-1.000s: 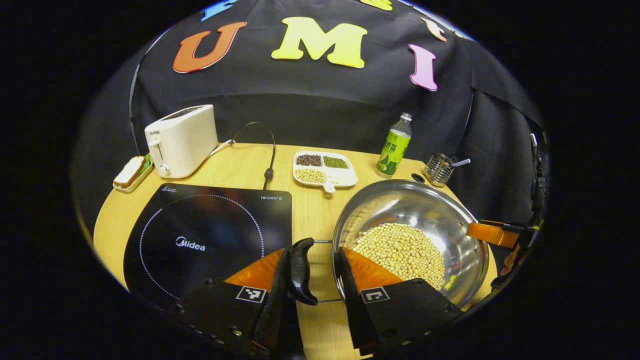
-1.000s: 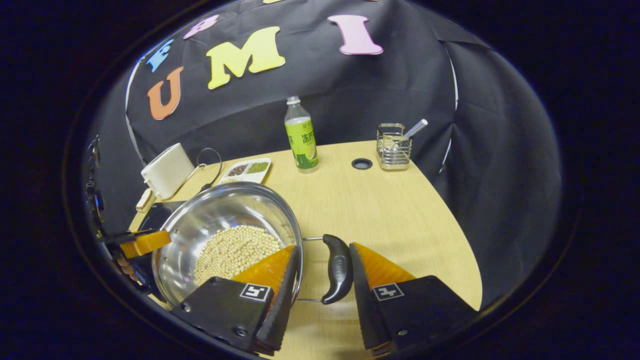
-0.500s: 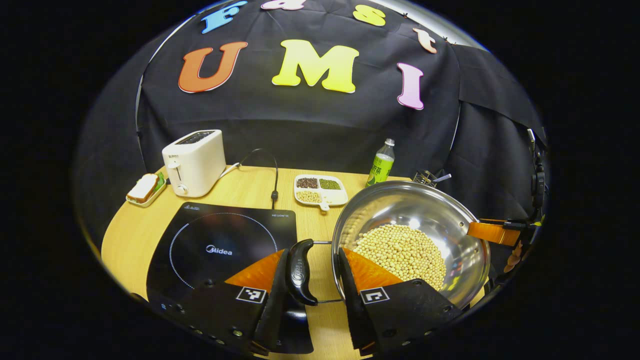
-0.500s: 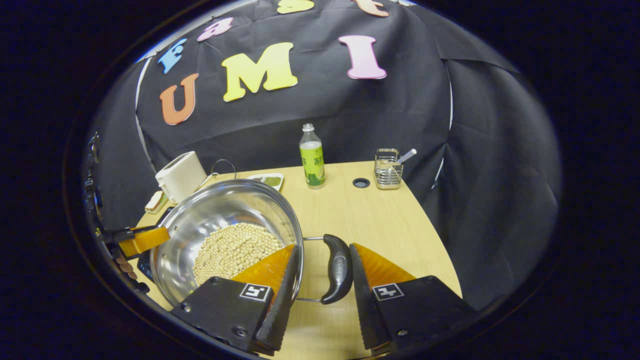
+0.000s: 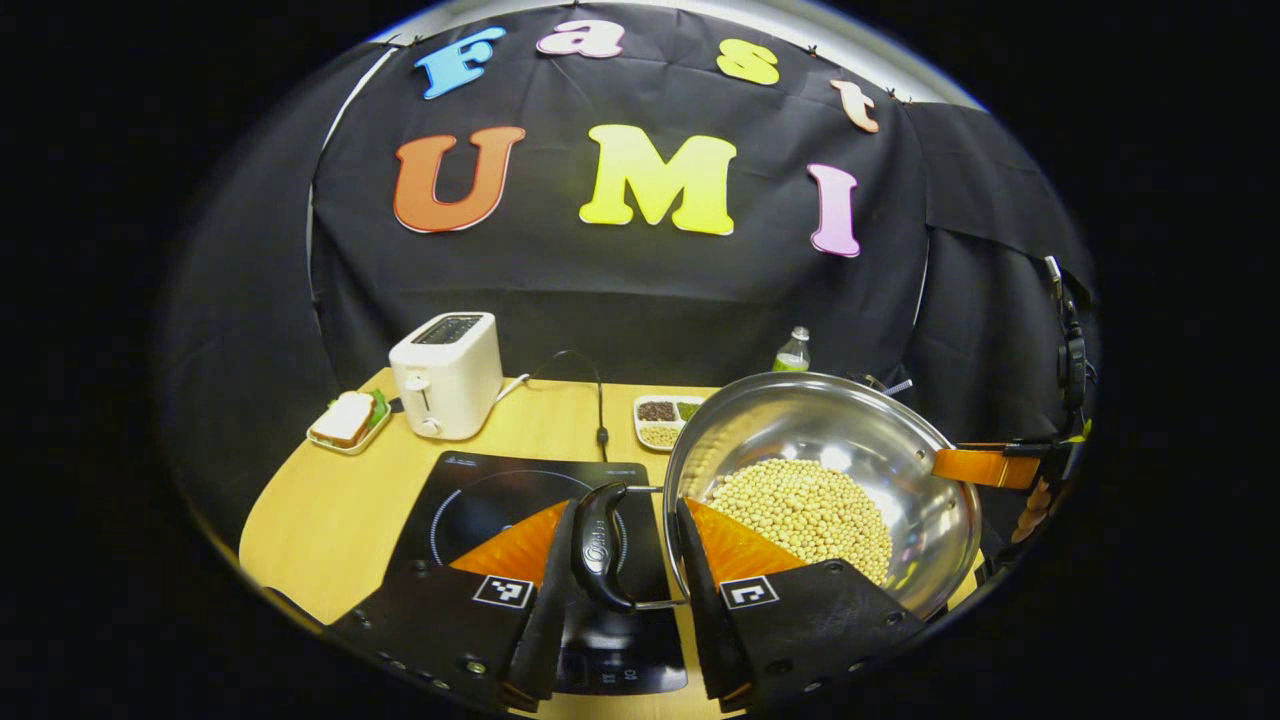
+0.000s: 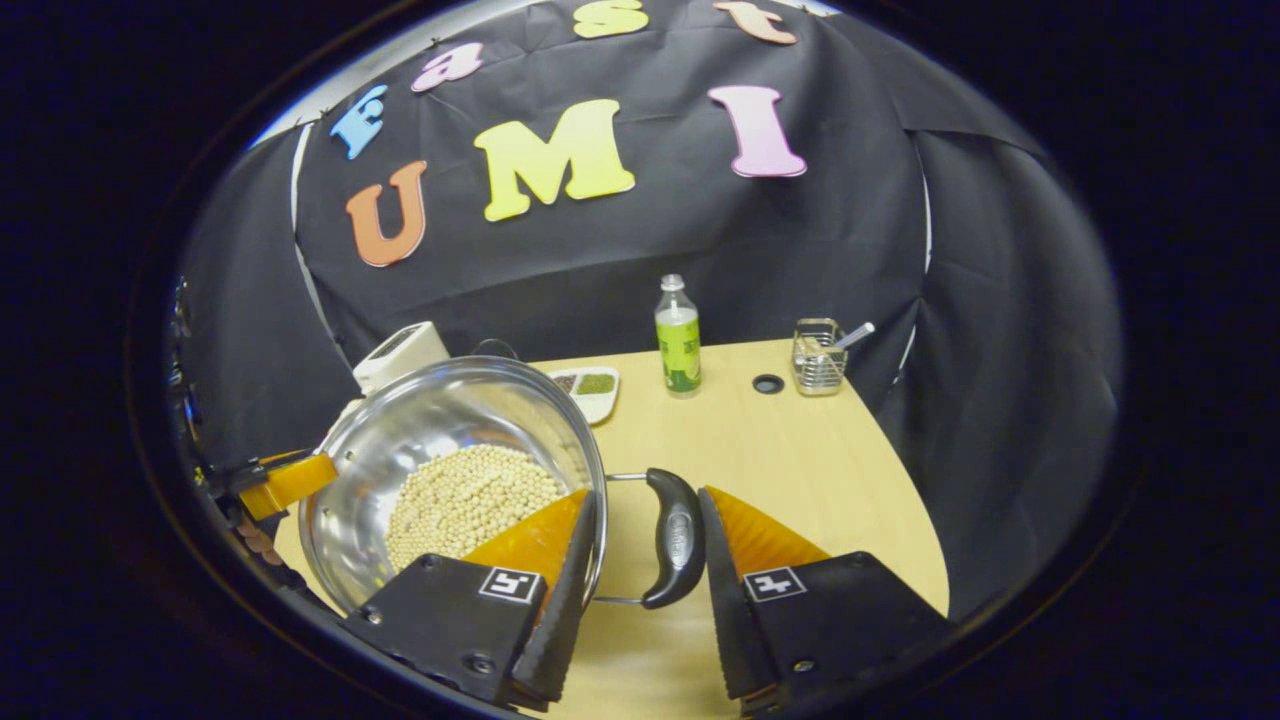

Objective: First push the handle of the pot to place it horizontally, then grasp the pot with both hands and set it on the induction cooktop.

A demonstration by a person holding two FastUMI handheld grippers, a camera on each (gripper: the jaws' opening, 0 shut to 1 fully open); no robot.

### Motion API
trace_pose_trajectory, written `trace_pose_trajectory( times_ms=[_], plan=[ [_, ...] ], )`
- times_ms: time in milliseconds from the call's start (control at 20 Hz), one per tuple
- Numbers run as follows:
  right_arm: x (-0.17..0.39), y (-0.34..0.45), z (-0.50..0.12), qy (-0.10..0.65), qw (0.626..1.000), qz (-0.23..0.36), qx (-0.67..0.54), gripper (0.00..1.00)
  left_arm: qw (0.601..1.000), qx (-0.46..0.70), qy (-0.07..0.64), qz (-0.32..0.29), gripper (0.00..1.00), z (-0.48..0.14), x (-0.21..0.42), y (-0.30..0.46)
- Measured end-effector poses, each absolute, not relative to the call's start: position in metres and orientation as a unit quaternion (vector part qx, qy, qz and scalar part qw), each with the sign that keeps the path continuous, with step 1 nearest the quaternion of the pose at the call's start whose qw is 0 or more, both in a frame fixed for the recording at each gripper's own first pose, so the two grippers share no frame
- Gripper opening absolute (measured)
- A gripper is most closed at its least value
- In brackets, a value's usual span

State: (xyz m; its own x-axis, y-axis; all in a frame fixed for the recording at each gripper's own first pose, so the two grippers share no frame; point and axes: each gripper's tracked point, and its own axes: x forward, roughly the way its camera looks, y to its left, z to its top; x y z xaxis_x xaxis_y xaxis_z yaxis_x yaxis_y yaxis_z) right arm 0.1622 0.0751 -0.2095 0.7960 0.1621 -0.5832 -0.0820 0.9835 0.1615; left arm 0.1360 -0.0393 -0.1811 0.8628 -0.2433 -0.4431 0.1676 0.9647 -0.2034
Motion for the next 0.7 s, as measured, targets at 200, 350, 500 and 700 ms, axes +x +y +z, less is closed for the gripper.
trace_pose_trajectory(
  times_ms=[200,350,500,700],
  plan=[
    [0.172,0.119,-0.199,0.309,0.945,0.086,0.056,0.6,0.966,-0.092,0.229,-0.082,0.53,-0.175,0.139,0.003],
    [0.182,0.159,-0.195,0.309,0.944,0.107,0.042,0.59,0.968,-0.097,0.224,-0.06,0.53,-0.175,0.144,0.036],
    [0.191,0.199,-0.197,0.316,0.939,0.129,0.037,0.6,0.969,-0.1,0.221,-0.035,0.53,-0.176,0.145,0.072],
    [0.203,0.25,-0.211,0.331,0.931,0.155,0.021,0.6,0.969,-0.104,0.226,-0.001,0.53,-0.188,0.149,0.117]
  ],
)
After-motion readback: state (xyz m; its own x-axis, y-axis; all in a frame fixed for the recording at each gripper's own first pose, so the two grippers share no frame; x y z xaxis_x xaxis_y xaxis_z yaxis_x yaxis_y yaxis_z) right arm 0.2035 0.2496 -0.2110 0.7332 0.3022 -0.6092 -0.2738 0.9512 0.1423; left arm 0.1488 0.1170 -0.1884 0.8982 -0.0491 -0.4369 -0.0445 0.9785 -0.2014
